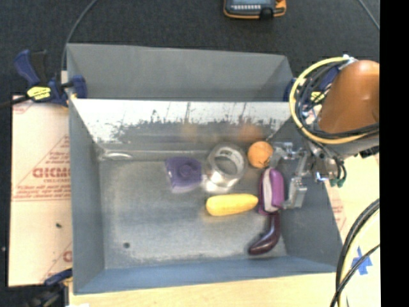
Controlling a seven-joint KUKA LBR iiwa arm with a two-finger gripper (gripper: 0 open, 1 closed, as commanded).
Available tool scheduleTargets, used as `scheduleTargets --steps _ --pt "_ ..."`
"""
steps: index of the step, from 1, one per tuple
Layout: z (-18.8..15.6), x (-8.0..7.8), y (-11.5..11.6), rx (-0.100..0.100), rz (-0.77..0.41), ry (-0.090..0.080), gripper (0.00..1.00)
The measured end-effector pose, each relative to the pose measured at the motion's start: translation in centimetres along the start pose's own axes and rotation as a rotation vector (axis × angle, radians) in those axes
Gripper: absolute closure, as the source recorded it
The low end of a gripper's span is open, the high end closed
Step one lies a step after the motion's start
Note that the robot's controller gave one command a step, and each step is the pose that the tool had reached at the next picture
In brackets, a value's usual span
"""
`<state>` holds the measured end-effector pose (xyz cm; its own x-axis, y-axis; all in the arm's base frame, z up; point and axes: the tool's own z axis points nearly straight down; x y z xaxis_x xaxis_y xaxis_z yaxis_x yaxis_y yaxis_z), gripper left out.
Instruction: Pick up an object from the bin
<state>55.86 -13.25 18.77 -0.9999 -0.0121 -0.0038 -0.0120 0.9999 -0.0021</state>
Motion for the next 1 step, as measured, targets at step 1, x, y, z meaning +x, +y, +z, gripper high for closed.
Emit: scheduleTargets --steps 1 --pt "0.02 0.06 0.04 0.0 0.0 0.001 0.0"
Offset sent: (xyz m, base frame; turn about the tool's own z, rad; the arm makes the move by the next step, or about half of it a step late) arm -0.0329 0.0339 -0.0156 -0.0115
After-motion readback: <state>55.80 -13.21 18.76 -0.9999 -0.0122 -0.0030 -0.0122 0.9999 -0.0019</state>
